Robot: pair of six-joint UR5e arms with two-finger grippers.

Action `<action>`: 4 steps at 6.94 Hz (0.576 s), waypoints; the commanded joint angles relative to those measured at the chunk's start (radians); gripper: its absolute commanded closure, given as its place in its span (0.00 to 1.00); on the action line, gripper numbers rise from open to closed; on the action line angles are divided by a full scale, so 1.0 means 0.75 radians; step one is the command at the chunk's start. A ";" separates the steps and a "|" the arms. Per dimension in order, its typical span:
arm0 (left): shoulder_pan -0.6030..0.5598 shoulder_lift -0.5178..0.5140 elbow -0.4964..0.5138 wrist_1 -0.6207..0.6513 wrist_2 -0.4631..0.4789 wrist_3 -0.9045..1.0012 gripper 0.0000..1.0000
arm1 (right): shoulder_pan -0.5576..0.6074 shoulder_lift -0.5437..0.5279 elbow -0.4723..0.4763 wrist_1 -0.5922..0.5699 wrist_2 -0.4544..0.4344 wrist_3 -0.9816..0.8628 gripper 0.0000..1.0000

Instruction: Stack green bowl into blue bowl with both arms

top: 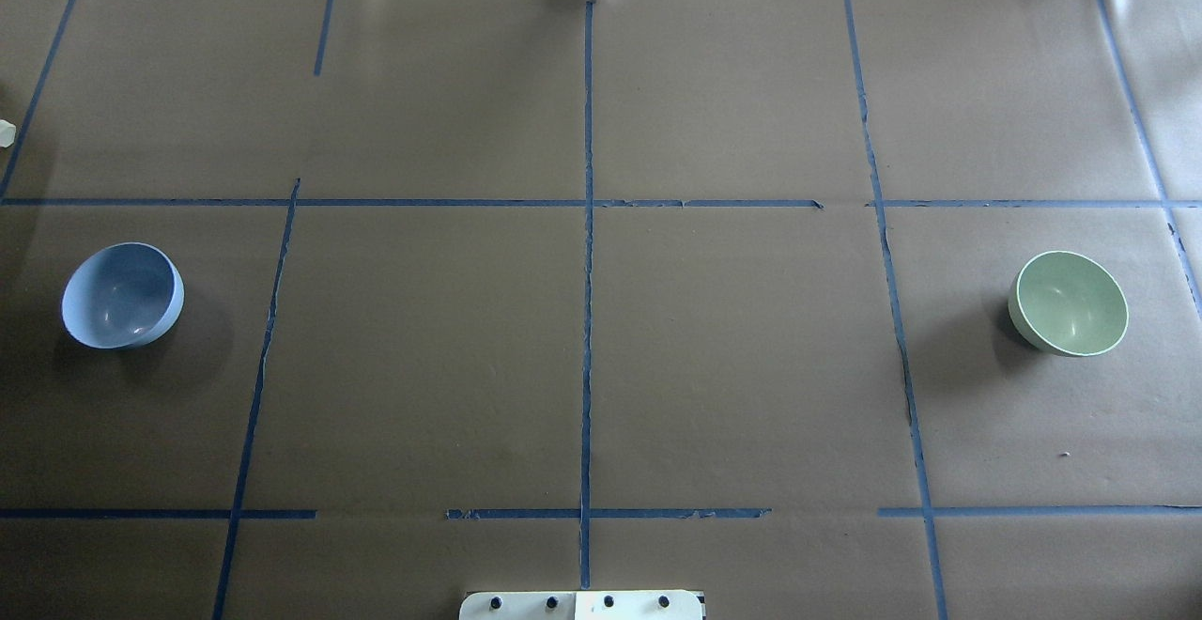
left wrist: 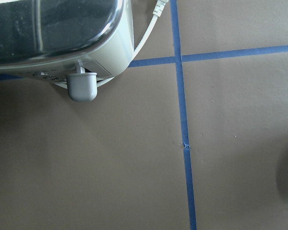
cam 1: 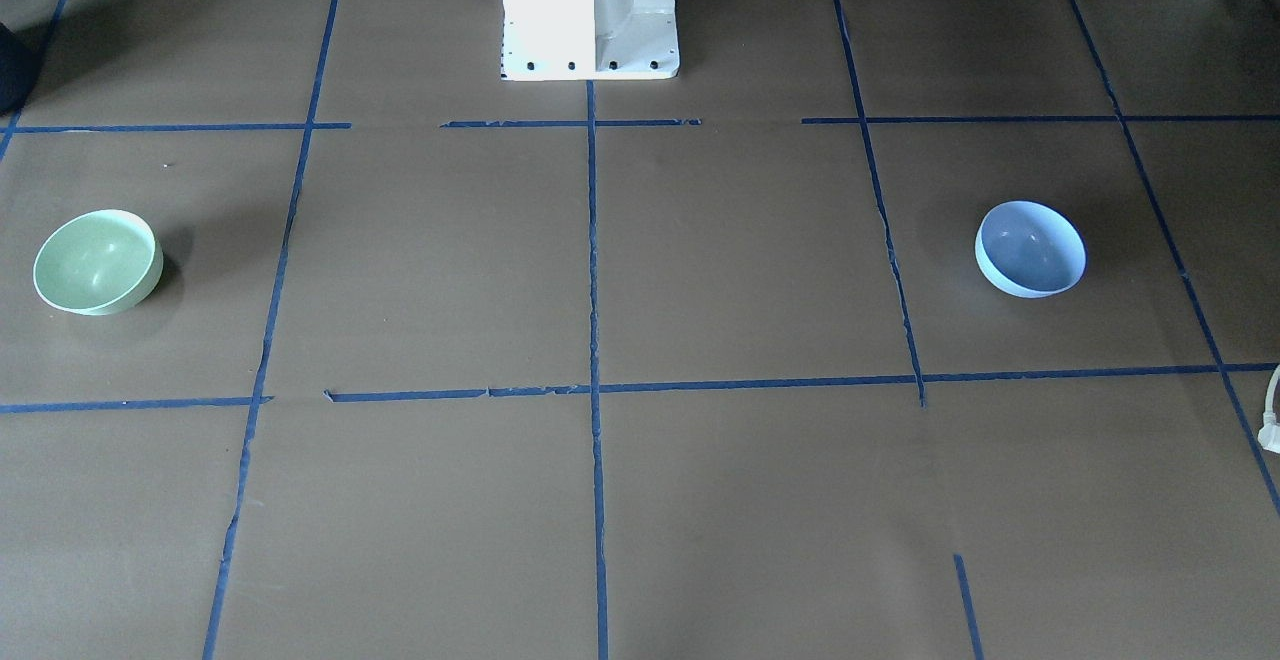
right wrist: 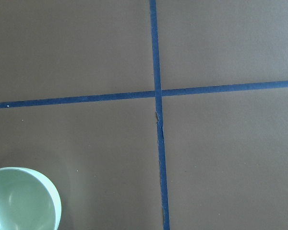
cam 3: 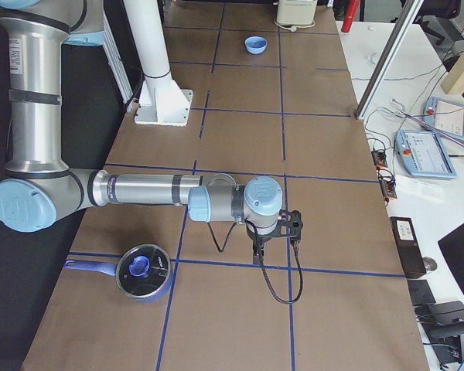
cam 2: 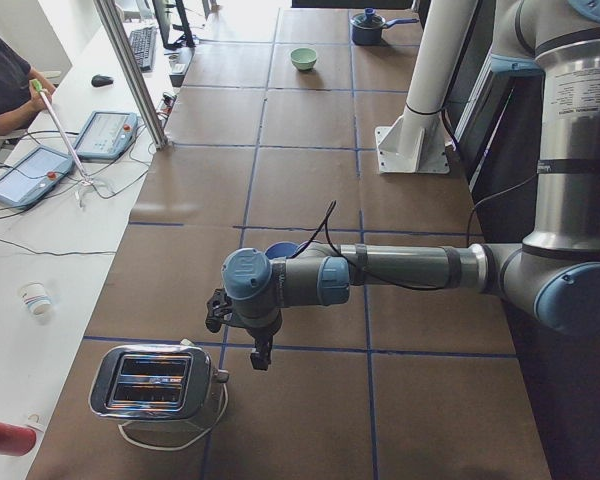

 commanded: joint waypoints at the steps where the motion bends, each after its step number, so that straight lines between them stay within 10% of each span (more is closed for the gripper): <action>1: 0.000 0.000 -0.002 -0.009 0.000 0.000 0.00 | 0.000 0.002 0.008 0.000 -0.003 0.002 0.00; 4: 0.000 -0.002 -0.004 -0.013 0.002 0.010 0.00 | 0.000 0.002 0.006 0.000 -0.003 0.004 0.00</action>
